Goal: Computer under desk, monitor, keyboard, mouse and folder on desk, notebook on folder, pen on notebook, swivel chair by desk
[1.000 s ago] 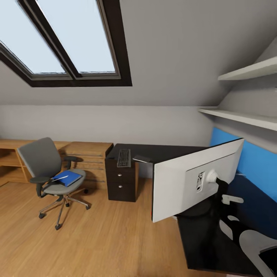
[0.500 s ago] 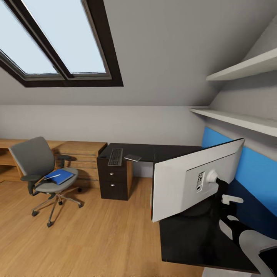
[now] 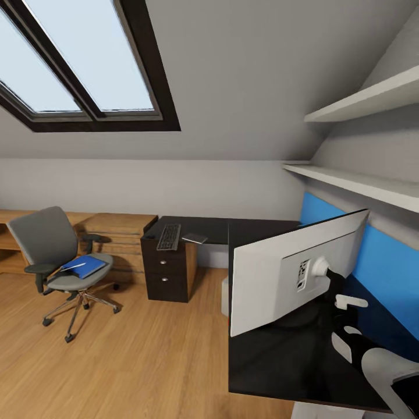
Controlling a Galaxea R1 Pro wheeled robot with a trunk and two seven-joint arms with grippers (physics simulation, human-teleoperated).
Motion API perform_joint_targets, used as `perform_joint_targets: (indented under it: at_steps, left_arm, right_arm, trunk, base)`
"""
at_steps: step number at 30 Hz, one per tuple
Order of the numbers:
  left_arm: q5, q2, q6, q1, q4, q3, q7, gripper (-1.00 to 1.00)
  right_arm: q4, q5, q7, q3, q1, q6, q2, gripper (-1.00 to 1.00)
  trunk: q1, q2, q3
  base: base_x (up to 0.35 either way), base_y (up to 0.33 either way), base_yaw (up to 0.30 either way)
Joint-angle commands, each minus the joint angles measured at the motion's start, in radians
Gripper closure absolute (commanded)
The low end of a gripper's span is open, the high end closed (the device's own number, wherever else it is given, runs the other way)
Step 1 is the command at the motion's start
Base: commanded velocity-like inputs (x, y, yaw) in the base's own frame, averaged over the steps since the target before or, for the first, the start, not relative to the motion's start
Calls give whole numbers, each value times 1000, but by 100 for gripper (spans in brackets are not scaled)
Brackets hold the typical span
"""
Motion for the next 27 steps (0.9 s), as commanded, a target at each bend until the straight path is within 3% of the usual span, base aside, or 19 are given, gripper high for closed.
perform_joint_targets:
  at_steps: [1,7,27]
  left_arm:
    - [11,2,-6,-1,-1,-7,6,-100]
    - [11,2,-6,-1,-1,-7,6,-100]
    - [10,2,-6,-1,-1,-7,8,-100]
  right_arm:
    - [-1,-1,-4,28,-1,-1,0,100]
    - [-1,2,51,29,-1,1,0,100]
    - [-1,2,52,30,-1,2,3,100]
  trunk:
    - [0,-1,-1]
    - [0,-1,-1]
    - [0,-1,-1]
  base:
    - [0,-1,0]
    - [0,0,0]
    - [9,-1,0]
